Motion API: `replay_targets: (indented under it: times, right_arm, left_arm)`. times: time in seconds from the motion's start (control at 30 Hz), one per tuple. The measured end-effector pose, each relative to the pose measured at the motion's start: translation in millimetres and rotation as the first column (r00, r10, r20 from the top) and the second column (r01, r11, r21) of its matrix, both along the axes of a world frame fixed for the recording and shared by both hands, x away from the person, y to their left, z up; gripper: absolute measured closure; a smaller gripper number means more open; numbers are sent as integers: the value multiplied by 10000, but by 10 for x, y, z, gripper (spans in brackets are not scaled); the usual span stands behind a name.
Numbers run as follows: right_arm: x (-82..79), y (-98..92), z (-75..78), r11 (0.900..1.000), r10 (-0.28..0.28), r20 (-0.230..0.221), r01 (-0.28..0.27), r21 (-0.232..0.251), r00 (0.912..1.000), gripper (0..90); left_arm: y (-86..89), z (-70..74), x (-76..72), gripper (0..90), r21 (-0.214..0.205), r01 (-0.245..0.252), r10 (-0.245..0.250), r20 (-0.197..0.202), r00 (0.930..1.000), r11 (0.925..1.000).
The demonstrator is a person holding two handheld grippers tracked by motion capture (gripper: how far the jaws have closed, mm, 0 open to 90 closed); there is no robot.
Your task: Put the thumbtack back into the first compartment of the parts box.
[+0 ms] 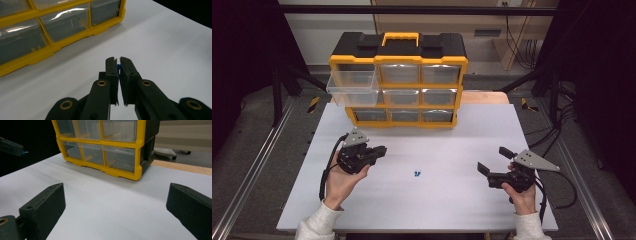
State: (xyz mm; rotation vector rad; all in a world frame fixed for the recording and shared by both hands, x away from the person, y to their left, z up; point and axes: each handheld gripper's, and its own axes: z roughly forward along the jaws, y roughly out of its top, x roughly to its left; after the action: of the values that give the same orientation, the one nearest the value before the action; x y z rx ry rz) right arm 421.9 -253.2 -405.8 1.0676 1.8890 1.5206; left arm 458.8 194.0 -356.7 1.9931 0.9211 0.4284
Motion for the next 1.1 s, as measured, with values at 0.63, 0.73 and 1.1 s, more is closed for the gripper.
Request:
replay_targets:
  times: [0.63,0.73,1.1]
  right_arm:
    - [4,-3,-5,10000,4,-70,-4,29,10000,26]
    - [4,0,-3,10000,-19,-39,19,90,10000,26]
    - [5,1,-3,10000,-11,-36,11,93,10000,26]
  left_arm:
    - [254,467,73,849,-11,-291,291,600,9978,9996]
    - [291,535,77,849,-3,-305,305,667,9973,9995]
    - [368,816,60,849,164,-408,388,1094,9932,9990]
